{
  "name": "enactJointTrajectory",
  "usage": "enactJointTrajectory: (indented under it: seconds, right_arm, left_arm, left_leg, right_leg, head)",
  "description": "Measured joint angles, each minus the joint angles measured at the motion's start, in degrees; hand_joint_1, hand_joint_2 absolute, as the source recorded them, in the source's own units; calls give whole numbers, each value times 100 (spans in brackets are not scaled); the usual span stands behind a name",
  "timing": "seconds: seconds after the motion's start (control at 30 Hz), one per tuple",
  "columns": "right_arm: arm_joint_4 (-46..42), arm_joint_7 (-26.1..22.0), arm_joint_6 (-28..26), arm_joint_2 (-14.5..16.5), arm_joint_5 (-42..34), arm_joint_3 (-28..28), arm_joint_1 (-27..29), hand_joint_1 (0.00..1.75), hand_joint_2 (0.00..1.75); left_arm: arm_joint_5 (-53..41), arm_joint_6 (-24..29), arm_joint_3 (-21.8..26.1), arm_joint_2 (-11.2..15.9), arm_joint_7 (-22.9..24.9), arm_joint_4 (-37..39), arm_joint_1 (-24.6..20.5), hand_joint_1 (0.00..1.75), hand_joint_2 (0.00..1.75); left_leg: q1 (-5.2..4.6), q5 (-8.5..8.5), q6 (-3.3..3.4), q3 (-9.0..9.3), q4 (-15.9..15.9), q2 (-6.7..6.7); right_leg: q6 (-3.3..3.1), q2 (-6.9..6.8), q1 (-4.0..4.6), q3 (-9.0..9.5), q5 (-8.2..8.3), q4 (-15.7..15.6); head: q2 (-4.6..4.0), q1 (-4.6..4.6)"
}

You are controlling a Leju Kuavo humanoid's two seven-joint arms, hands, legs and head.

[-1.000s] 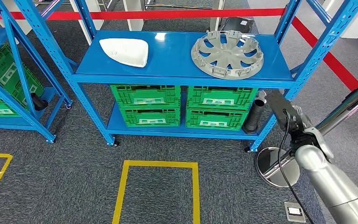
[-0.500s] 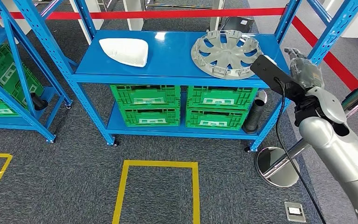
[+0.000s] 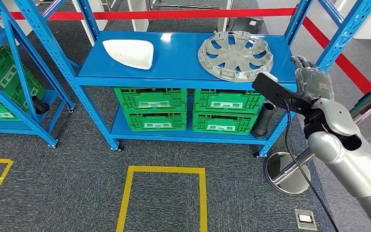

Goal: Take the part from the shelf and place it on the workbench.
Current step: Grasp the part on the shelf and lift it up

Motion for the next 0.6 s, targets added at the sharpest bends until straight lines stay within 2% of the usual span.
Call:
enactJointTrajectory:
  seconds: [0.6]
  right_arm:
    - [-63, 2, 225, -110, 148, -85, 381, 0, 0]
  left_arm:
    - [-29, -9, -45, 2, -5, 3, -8, 0, 0]
  left_leg:
    - [0, 0, 0, 0, -4, 0]
  right_leg:
    - [0, 1, 0, -2, 0, 0]
  head:
    - [0, 0]
